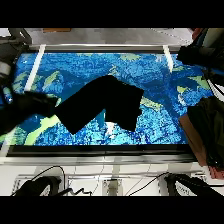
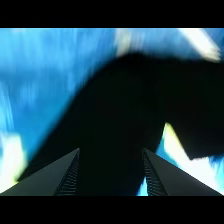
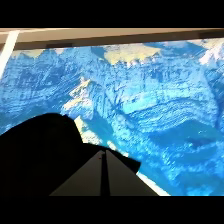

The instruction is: Fold the clothes and pants, and hang the long-sleeved shirts on hangers.

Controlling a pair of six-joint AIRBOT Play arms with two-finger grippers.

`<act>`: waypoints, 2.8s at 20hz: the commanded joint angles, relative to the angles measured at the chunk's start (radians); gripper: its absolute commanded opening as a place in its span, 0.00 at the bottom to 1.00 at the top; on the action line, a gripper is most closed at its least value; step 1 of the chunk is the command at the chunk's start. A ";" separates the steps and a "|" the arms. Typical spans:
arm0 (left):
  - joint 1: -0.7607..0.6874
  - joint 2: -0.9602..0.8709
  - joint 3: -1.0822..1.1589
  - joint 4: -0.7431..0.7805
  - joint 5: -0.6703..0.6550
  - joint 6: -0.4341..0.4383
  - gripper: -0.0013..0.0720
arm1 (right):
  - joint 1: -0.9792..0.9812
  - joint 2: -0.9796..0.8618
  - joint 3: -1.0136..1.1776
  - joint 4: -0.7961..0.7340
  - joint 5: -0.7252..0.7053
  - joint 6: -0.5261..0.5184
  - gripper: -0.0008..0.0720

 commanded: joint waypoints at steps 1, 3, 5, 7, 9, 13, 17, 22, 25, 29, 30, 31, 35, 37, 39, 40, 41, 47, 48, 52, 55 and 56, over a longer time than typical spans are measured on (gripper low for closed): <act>0.083 0.018 -0.257 0.014 -0.060 -0.177 0.59 | 0.000 0.000 0.000 0.031 0.117 -0.016 0.04; 0.106 0.004 -0.373 -0.020 -0.058 -0.220 0.60 | 0.000 -0.006 0.000 0.027 0.214 -0.102 0.04; 0.130 -0.032 -0.437 -0.117 -0.054 -0.220 0.60 | 0.000 -0.020 -0.001 0.027 0.341 -0.206 0.04; 0.160 -0.092 -0.456 -0.204 -0.014 -0.216 0.60 | 0.000 -0.045 -0.001 0.025 0.459 -0.302 0.04; 0.204 -0.177 -0.456 -0.280 0.032 -0.216 0.60 | 0.000 -0.077 -0.001 0.027 0.569 -0.426 0.04; 0.307 -0.370 -0.456 -0.407 0.033 -0.163 0.76 | 0.000 -0.105 -0.037 0.058 0.589 -0.480 0.04; 0.342 -0.503 -0.456 -0.558 0.112 -0.023 0.76 | 0.000 -0.105 -0.074 0.087 0.558 -0.480 0.04; 0.340 -0.599 -0.455 -0.814 0.240 0.196 0.65 | 0.000 -0.113 -0.076 0.088 0.523 -0.480 0.04; 0.340 -0.617 -0.455 -0.944 0.304 0.353 0.62 | 0.000 -0.117 -0.168 0.103 0.518 -0.480 0.04; 0.340 -0.617 -0.452 -0.982 0.323 0.425 0.09 | 0.001 -0.117 -0.480 0.403 0.404 -0.480 0.04; 0.340 -0.617 -0.452 -0.982 0.319 0.425 0.03 | 0.003 -0.117 -0.556 0.521 0.337 -0.480 0.04; 0.340 -0.617 -0.452 -0.982 0.319 0.425 0.03 | 0.005 -0.117 -0.630 0.632 0.254 -0.479 0.08; 0.340 -0.617 -0.452 -0.982 0.321 0.461 0.04 | 0.008 -0.117 -0.806 0.847 -0.083 -0.390 0.53; 0.340 -0.617 -0.452 -0.982 0.321 0.477 0.04 | 0.026 -0.122 -0.821 0.848 -0.190 -0.370 0.57; 0.340 -0.617 -0.452 -0.981 0.322 0.477 0.04 | 0.039 -0.143 -0.819 0.880 -0.237 -0.370 0.59; 0.340 -0.617 -0.452 -0.982 0.322 0.477 0.04 | 0.039 -0.161 -0.819 0.885 -0.243 -0.370 0.62; 0.340 -0.617 -0.452 -0.982 0.322 0.477 0.04 | 0.039 -0.184 -0.819 0.894 -0.240 -0.369 0.62; 0.340 -0.617 -0.452 -0.981 0.322 0.477 0.04 | -0.016 -0.260 -0.819 0.841 -0.219 -0.373 0.62; 0.340 -0.617 -0.452 -0.981 0.322 0.477 0.04 | -0.055 -0.260 -0.819 0.833 -0.183 -0.373 0.62; 0.340 -0.617 -0.452 -0.981 0.322 0.477 0.03 | -0.195 -0.260 -0.820 0.642 0.087 -0.370 0.62; 0.340 -0.617 -0.452 -0.981 0.322 0.477 0.03 | -0.183 -0.264 -0.830 0.603 0.135 -0.374 0.62; 0.340 -0.617 -0.452 -0.982 0.323 0.477 0.04 | -0.161 -0.274 -0.832 0.605 0.114 -0.374 0.62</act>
